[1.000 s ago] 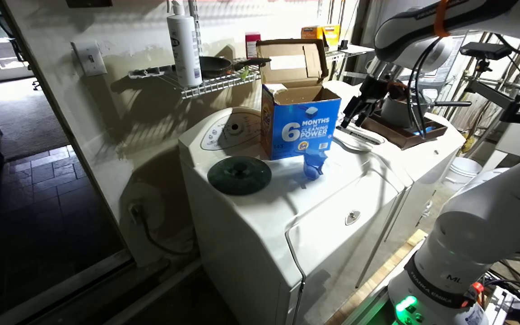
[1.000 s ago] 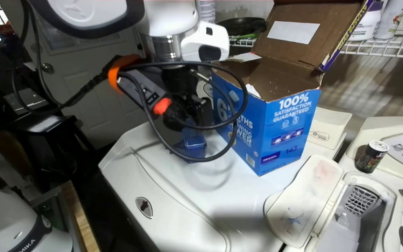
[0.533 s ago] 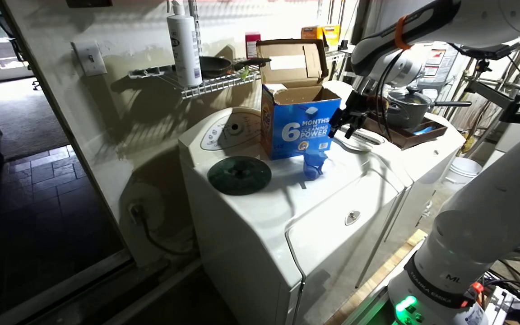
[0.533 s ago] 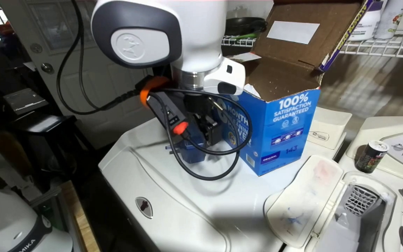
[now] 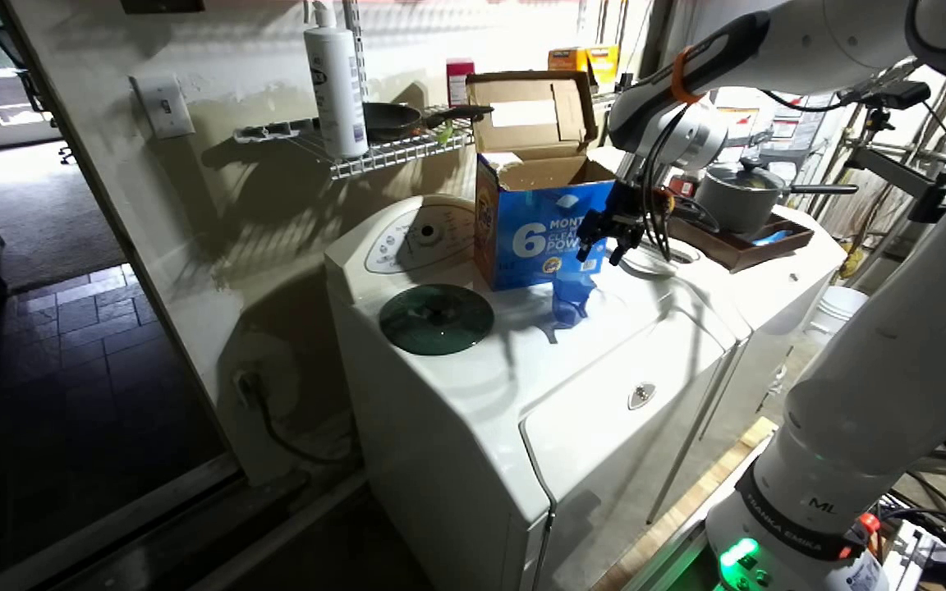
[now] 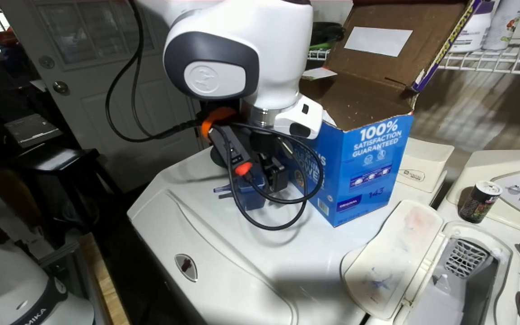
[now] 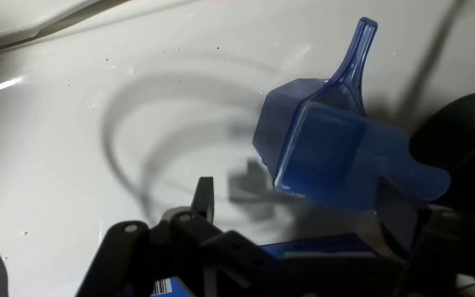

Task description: Pick up the top light blue measuring cup and turn it one hundred and eighty degrees until the handles on both measuring cups are aligned

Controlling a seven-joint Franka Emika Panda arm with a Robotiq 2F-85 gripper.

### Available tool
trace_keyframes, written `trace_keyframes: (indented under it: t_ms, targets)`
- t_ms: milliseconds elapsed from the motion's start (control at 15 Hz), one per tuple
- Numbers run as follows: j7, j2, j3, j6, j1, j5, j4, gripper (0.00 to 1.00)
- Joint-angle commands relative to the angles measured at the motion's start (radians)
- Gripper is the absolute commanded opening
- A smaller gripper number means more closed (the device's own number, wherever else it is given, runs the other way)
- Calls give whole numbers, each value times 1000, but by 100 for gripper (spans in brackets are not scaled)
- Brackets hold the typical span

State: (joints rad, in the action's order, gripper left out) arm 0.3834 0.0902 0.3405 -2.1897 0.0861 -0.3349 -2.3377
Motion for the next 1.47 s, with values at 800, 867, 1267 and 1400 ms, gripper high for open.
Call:
trace_keyframes:
  t_ms: [800,867,1267,1400]
  targets:
    - [-39,-135,-112,75,80,-93,78,28]
    - [-43,-129,-114,75,80,-91,74,27]
    - [-54,-109,-125,65,81,-79,61,26]
    - [-58,-105,-127,62,81,-77,59,29]
